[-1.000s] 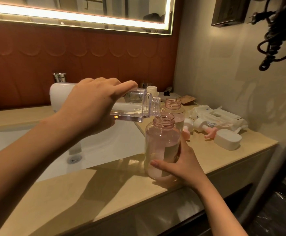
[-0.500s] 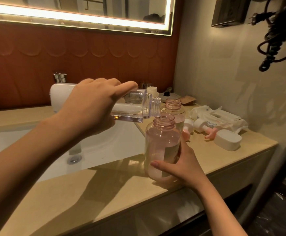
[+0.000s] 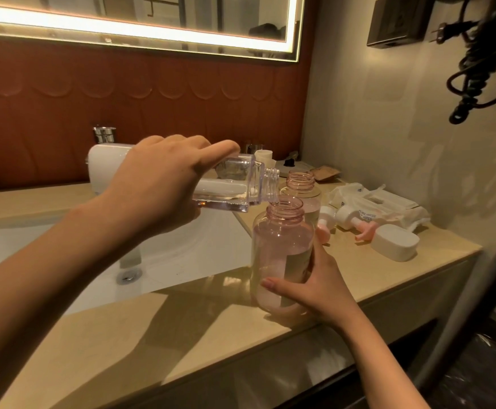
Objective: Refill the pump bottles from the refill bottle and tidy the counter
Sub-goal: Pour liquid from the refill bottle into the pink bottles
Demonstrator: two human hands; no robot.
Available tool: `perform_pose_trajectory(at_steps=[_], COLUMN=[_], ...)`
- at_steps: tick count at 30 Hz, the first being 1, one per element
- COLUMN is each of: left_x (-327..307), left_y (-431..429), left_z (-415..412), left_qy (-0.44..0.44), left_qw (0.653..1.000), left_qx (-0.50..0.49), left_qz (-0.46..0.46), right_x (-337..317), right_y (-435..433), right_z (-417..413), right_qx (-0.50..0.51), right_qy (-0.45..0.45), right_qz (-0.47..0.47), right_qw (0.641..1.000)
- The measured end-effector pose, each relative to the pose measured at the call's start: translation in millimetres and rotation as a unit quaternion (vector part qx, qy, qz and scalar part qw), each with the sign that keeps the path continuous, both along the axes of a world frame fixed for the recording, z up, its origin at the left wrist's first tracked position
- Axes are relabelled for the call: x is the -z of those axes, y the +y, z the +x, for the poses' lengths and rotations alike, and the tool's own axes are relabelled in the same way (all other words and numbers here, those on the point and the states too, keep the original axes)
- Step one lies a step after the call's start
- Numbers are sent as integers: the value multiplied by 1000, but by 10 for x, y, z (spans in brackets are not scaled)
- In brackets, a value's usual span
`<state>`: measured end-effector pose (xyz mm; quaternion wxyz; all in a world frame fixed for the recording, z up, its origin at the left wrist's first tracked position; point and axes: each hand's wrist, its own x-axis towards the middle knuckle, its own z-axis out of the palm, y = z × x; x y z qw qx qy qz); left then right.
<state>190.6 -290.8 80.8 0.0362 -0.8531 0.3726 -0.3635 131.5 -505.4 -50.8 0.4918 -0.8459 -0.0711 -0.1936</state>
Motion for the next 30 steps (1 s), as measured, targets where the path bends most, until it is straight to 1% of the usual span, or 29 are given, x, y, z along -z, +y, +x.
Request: perform_pose_trajectory(at_steps=[20, 30], left_x=[5, 34], left_y=[16, 3], left_z=[35, 26], left_qy=[-23, -37], left_qw=[1000, 999], left_qx=[9, 9], left_qz=[2, -11], right_x=[10, 10], right_y=[-2, -7], right_z=[10, 10], right_qx=[6, 2], right_qy=[-4, -3], right_qz=[-6, -4], right_qw=[1000, 1000])
